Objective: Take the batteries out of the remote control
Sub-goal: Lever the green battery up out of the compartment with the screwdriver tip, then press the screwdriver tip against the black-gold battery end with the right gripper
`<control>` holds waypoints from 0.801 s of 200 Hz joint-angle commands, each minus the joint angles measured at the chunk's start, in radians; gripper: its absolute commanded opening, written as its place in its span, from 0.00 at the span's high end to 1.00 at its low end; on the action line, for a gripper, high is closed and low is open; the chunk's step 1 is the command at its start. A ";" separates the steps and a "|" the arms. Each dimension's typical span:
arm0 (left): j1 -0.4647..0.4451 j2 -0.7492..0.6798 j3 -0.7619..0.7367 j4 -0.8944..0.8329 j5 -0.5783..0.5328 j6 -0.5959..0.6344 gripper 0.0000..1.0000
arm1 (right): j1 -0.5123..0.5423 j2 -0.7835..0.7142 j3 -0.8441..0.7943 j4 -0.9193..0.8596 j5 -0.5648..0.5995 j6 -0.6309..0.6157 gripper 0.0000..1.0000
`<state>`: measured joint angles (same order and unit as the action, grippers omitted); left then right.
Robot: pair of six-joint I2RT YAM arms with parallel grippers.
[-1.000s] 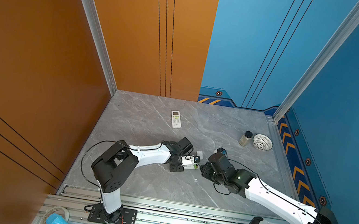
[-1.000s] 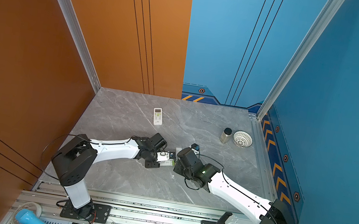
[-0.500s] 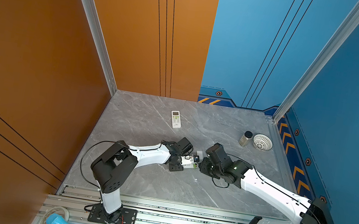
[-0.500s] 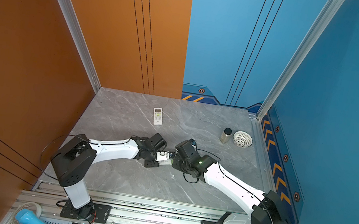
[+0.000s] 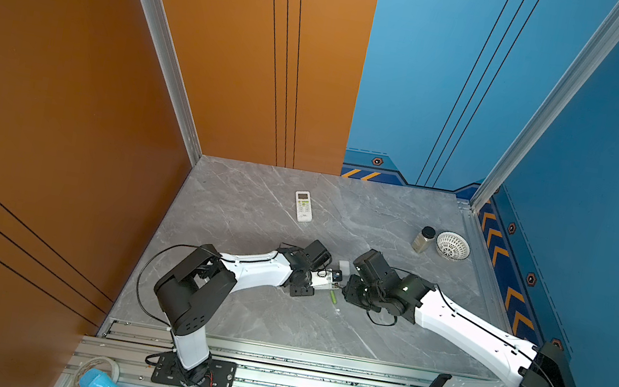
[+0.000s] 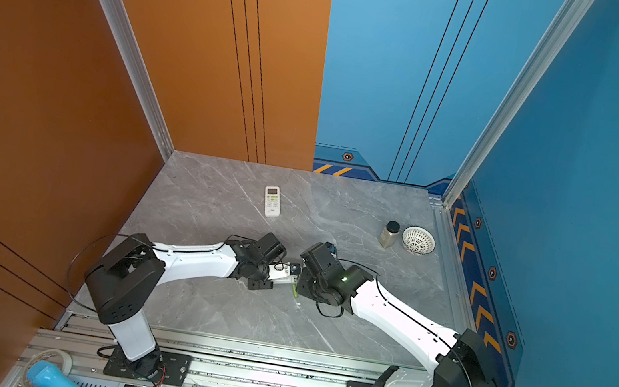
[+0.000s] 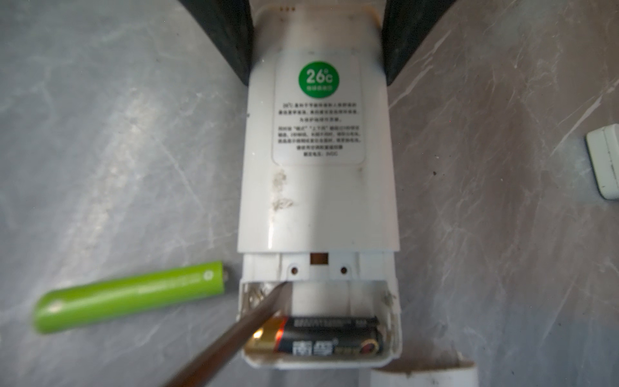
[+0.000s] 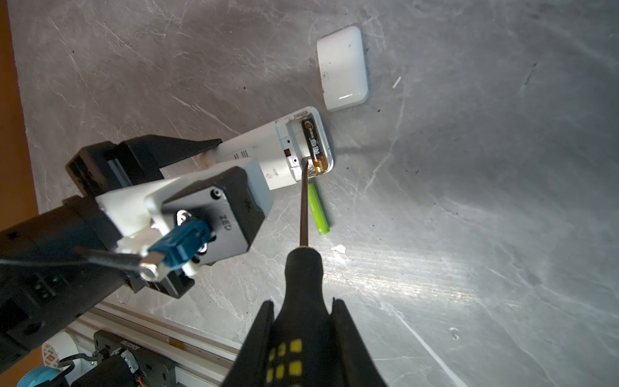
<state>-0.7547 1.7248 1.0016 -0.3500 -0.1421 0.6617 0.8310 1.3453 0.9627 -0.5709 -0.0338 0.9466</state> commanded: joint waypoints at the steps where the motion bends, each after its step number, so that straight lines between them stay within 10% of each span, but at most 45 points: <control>1: 0.000 -0.026 -0.007 0.036 -0.035 -0.002 0.80 | 0.005 0.010 0.019 -0.090 -0.027 0.007 1.00; 160: 0.034 -0.001 0.011 -0.050 0.068 -0.020 0.80 | 0.008 -0.017 0.060 -0.067 0.053 0.049 1.00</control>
<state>-0.7307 1.7241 1.0016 -0.3569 -0.1184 0.6529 0.8352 1.3186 0.9848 -0.6369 -0.0219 0.9771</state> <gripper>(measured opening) 0.550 0.256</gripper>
